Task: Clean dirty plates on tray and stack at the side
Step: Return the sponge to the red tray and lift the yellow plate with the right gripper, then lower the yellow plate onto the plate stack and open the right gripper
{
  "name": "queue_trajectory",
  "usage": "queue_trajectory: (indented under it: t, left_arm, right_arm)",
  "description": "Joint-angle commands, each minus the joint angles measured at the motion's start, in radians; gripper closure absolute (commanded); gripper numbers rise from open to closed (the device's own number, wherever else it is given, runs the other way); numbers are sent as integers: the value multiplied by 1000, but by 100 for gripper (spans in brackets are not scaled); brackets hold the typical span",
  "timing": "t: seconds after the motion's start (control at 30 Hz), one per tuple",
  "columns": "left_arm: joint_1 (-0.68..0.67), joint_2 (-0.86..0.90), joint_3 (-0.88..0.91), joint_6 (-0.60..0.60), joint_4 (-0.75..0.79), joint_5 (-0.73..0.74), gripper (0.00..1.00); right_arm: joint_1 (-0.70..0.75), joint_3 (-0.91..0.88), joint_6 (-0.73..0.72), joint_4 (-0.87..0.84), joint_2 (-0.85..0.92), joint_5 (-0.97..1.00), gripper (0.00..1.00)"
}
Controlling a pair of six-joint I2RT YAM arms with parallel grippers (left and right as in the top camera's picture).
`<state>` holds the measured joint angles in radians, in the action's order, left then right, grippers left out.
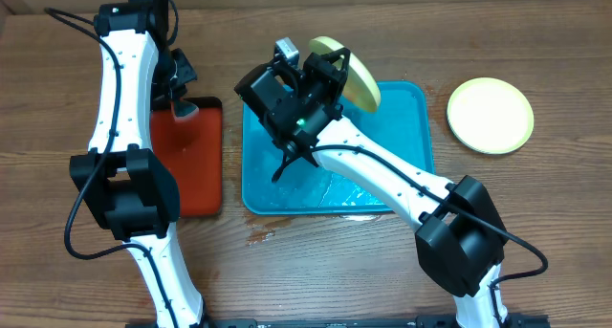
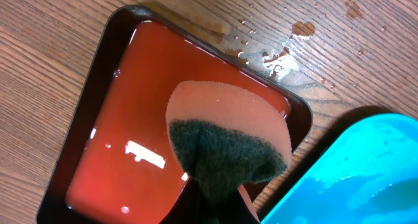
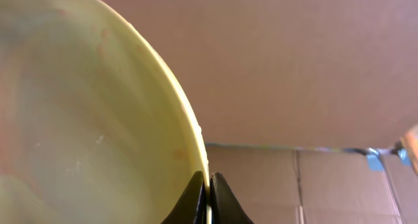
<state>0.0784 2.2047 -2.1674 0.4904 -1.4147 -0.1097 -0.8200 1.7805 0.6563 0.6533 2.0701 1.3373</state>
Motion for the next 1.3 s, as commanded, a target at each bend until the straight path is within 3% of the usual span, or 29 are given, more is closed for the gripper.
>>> queue_trajectory:
  t: [0.0, 0.07, 0.2, 0.27, 0.57, 0.73, 1.0, 1.27]
  left_arm:
    - [-8, -1, 1, -15, -3, 3, 96]
    - [-8, -1, 1, -16, -11, 3, 96]
    - [-8, -1, 1, -19, -29, -2, 96]
    - [-8, -1, 1, -19, -26, -2, 96]
    - [-8, -1, 1, -19, -25, -1, 95]
    - [-8, -1, 1, -19, -19, -1, 96]
    - [-8, -1, 1, -18, -13, -1, 96]
    - [-8, -1, 1, -14, 1, 6, 96]
  right_arm:
    - [1, 15, -64, 67, -23, -201, 96]
    - [31, 15, -89, 137, -23, -360, 96]
    - [113, 29, -218, 136, -42, -304, 96]
    - [174, 43, -272, 141, -72, -366, 96]
    - [683, 51, -478, 311, -156, -1256, 96]
    - [1017, 31, -478, 405, -117, -1693, 96]
    - [1336, -49, -522, 421, -63, -1743, 96]
    - [1405, -153, -531, 303, -11, -1739, 96]
